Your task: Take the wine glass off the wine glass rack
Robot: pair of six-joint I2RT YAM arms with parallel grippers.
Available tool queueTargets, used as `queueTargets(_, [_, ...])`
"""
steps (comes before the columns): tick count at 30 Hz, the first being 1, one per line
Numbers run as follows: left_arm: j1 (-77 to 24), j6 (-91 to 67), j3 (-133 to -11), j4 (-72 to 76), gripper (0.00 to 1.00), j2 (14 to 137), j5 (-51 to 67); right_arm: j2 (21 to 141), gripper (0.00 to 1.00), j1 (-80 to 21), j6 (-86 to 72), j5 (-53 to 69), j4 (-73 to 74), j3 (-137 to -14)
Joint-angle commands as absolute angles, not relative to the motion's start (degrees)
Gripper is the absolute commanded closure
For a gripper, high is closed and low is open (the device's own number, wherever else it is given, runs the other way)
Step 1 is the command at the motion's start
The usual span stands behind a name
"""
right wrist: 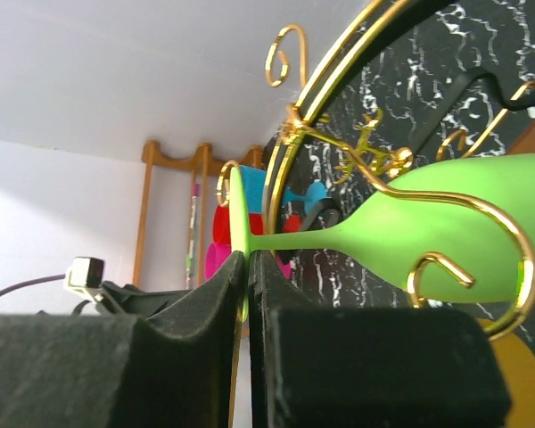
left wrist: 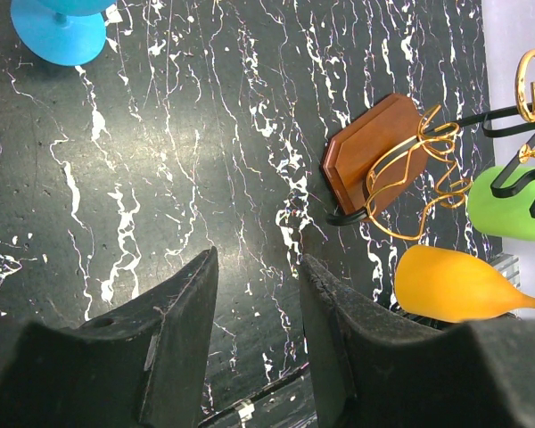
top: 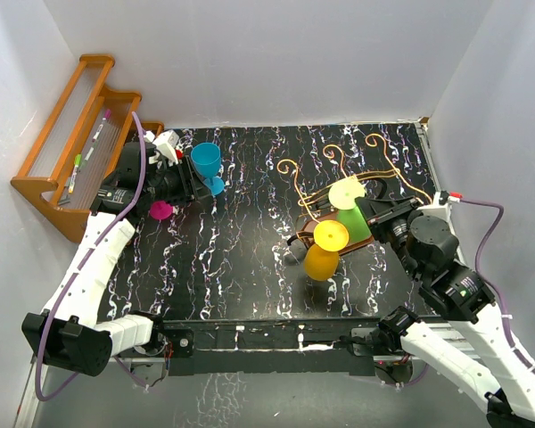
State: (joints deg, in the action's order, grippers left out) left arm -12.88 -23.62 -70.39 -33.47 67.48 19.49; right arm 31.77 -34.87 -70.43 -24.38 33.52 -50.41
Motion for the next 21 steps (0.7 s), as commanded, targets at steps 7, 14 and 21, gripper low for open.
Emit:
queueTargets(7, [-13.1, -24.2, -72.0, -33.9, 0.60, 66.1, 20.9, 33.0, 0.92, -35.3, -69.0, -20.2, 25.9, -58.9])
queueTargets(14, [-13.0, -24.4, -72.2, -34.4, 0.60, 65.5, 20.7, 35.2, 0.92, -35.3, -66.0, -20.2, 25.7, -64.1])
queueTargets(21, [-13.1, -24.6, -72.8, -35.1, 0.60, 65.1, 20.6, 41.2, 0.92, -35.3, -56.2, -14.3, 19.4, -71.3])
